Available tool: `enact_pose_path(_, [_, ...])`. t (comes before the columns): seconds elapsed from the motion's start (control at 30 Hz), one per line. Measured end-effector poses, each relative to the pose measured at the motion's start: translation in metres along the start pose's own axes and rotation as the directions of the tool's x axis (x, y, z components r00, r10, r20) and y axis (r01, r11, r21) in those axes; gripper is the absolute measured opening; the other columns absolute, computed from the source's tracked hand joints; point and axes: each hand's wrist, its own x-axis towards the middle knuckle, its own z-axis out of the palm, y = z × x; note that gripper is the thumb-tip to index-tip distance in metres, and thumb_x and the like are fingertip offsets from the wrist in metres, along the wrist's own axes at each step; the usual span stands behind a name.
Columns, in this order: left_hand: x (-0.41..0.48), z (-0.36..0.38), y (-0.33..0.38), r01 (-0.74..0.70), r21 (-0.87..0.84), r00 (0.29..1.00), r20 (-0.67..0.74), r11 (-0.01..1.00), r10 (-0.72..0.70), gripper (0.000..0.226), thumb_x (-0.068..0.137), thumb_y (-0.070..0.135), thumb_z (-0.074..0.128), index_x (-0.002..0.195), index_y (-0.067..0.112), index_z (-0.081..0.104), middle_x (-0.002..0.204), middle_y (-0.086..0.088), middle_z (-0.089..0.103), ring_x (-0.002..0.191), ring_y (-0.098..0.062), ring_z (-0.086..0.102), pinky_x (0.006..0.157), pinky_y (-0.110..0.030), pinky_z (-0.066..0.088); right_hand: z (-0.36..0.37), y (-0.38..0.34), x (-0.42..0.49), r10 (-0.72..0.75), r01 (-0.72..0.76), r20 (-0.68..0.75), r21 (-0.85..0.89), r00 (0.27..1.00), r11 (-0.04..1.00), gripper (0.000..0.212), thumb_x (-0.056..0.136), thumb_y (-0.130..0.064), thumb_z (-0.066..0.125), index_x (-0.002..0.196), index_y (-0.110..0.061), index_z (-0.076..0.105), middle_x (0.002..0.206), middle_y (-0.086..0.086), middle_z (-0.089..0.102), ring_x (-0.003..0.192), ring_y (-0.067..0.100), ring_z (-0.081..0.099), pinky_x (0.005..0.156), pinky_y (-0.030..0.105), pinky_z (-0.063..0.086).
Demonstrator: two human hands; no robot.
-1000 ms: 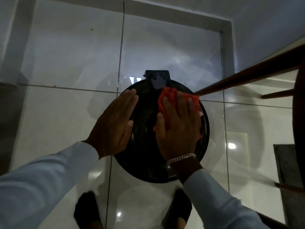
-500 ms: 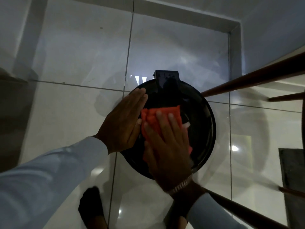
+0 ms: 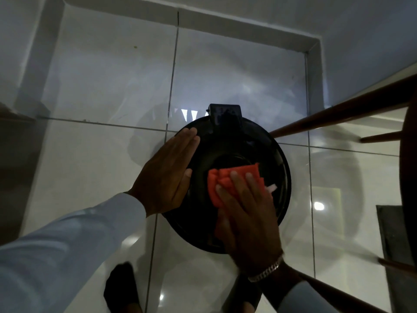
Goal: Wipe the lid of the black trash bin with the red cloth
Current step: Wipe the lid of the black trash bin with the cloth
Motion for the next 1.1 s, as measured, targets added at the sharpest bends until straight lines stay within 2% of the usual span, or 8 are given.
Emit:
enact_pose_path(0.13, [0.001, 0.002, -0.002, 0.006, -0.002, 1.0, 0.006, 1.0, -0.006, 0.057, 0.097, 0.025, 0.032, 0.148, 0.001, 0.025, 0.158, -0.019, 0.025, 0.15, -0.029, 0.02, 0.121, -0.048, 0.026, 0.005, -0.012, 0.039, 0.145, -0.14, -0.106, 0.053, 0.984, 0.989, 0.04, 0.092, -0.029, 0.049, 0.126, -0.013, 0.061, 0.142, 0.013, 0.054, 0.138, 0.035, 0.04, 0.111, 0.062, 0.032])
enact_pose_path(0.3, [0.0, 0.0, 0.001, 0.006, -0.001, 1.0, -0.003, 1.0, -0.006, 0.057, 0.096, 0.023, 0.032, 0.147, 0.0, 0.026, 0.157, -0.02, 0.027, 0.149, -0.031, 0.022, 0.121, -0.047, 0.026, -0.003, -0.005, 0.05, 0.027, -0.027, 0.031, 0.011, 0.999, 1.0, 0.047, 0.094, -0.037, 0.044, 0.136, -0.019, 0.052, 0.147, 0.007, 0.049, 0.142, 0.029, 0.036, 0.115, 0.056, 0.029])
enact_pose_path(0.53, [0.001, -0.002, 0.007, 0.063, 0.025, 0.998, 0.007, 0.998, -0.063, 0.057, 0.096, 0.027, 0.029, 0.145, -0.002, 0.03, 0.156, -0.021, 0.029, 0.147, -0.033, 0.026, 0.117, -0.05, 0.033, 0.002, -0.027, 0.01, 0.446, -0.438, -0.12, 0.085, 0.887, 0.895, 0.046, 0.09, -0.031, 0.048, 0.132, -0.015, 0.056, 0.146, 0.012, 0.049, 0.14, 0.032, 0.037, 0.11, 0.059, 0.035])
enact_pose_path(0.67, [0.002, 0.0, 0.006, 0.048, 0.042, 0.999, -0.001, 0.998, -0.048, 0.057, 0.096, 0.026, 0.029, 0.145, -0.003, 0.029, 0.156, -0.022, 0.029, 0.147, -0.033, 0.025, 0.119, -0.048, 0.03, 0.02, -0.07, 0.003, 0.543, -0.538, -0.135, 0.07, 0.829, 0.84, 0.049, 0.089, -0.037, 0.045, 0.134, -0.02, 0.055, 0.149, 0.01, 0.045, 0.141, 0.033, 0.035, 0.109, 0.062, 0.035])
enact_pose_path(0.87, [0.001, 0.003, -0.001, 0.039, 0.031, 0.999, 0.034, 0.999, -0.04, 0.06, 0.1, 0.035, 0.022, 0.147, -0.002, 0.025, 0.157, -0.021, 0.025, 0.148, -0.03, 0.021, 0.124, -0.033, 0.015, 0.03, -0.092, 0.026, 0.438, -0.426, -0.119, 0.11, 0.891, 0.898, 0.049, 0.091, -0.039, 0.039, 0.137, -0.026, 0.05, 0.152, 0.005, 0.041, 0.146, 0.028, 0.027, 0.119, 0.052, 0.018])
enact_pose_path(0.97, [0.001, -0.002, 0.005, 0.06, 0.011, 0.997, 0.04, 0.998, -0.06, 0.057, 0.1, 0.03, 0.026, 0.146, -0.003, 0.026, 0.157, -0.021, 0.025, 0.148, -0.03, 0.021, 0.124, -0.037, 0.015, 0.015, -0.081, 0.023, 0.328, -0.292, -0.032, 0.382, 0.944, 0.877, 0.052, 0.091, -0.039, 0.037, 0.141, -0.026, 0.044, 0.155, -0.002, 0.037, 0.149, 0.018, 0.019, 0.121, 0.053, 0.016])
enact_pose_path(1.03, [0.005, -0.011, 0.017, 0.174, -0.122, 0.985, 0.021, 0.977, -0.173, 0.053, 0.098, 0.02, 0.031, 0.146, -0.001, 0.026, 0.158, -0.017, 0.024, 0.149, -0.027, 0.018, 0.124, -0.044, 0.017, -0.001, -0.058, 0.024, 0.305, -0.223, -0.065, 0.542, 0.95, 0.81, 0.051, 0.091, -0.034, 0.037, 0.141, -0.025, 0.041, 0.154, -0.003, 0.036, 0.148, 0.015, 0.02, 0.121, 0.052, 0.014])
enact_pose_path(1.1, [0.002, -0.016, 0.04, 0.283, -0.283, 0.947, -0.068, 0.916, -0.314, 0.052, 0.097, 0.015, 0.032, 0.147, 0.0, 0.025, 0.158, -0.015, 0.023, 0.149, -0.025, 0.016, 0.124, -0.043, 0.017, -0.013, -0.026, 0.037, 0.336, -0.233, -0.124, 0.503, 0.934, 0.832, 0.049, 0.091, -0.028, 0.034, 0.138, -0.024, 0.044, 0.151, -0.003, 0.037, 0.147, 0.017, 0.022, 0.121, 0.054, 0.01])
